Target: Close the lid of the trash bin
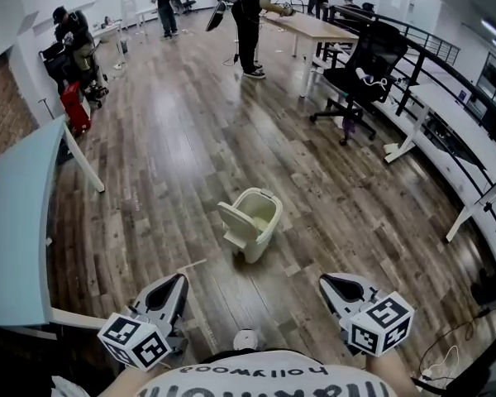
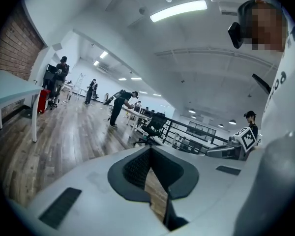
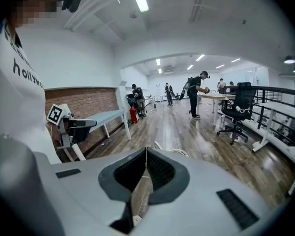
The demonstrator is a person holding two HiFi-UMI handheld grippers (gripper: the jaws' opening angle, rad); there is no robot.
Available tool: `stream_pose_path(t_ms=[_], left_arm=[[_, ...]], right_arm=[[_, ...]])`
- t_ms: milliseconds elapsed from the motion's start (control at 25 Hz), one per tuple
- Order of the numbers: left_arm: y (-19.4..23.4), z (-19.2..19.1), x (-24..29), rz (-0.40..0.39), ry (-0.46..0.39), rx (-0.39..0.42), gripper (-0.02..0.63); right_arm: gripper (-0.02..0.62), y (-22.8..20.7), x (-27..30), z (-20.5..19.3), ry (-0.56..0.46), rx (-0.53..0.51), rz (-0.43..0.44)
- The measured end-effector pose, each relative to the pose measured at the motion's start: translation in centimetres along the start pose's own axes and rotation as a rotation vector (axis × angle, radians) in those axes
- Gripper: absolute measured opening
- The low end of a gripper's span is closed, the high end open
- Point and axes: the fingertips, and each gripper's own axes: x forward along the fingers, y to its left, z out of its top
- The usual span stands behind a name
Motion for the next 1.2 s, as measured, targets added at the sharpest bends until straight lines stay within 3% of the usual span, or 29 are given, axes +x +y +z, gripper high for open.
stream_pose_path(t_ms=[280,520,1200], left_arm=[[2.5,1.3,3.7,-0.052,0.025,-0.01,0.006],[2.2,2.0,6.7,-0.117,0.025,0.011,0.006],[5.0,3.2,8.3,-0.114,0.008,-0.026,0.006]], right_arm=[[0.011,-1.1,2.6,1.6,0.015,0.011,-0.044],[0.011,-3.2,3.5,1.4,0.0,0.052,-0.088],[0.011,-3.8,7.4,3.1,0.048,0.0,-0.074]])
